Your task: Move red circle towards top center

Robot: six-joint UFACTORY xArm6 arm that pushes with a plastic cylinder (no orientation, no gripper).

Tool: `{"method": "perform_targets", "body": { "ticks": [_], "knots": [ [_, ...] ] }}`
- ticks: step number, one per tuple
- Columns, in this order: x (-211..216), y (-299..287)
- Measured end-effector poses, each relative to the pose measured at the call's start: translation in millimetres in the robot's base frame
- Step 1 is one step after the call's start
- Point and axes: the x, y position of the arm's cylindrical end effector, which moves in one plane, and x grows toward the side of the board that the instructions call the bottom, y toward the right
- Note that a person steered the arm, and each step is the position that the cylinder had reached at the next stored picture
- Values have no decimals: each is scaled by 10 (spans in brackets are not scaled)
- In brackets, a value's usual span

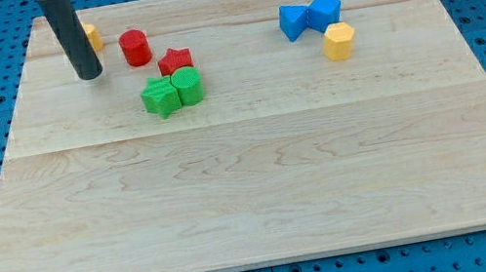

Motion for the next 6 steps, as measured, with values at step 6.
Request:
{"method": "perform_targets", "body": {
  "ticks": [6],
  "knots": [
    [-603,989]
  ]
}}
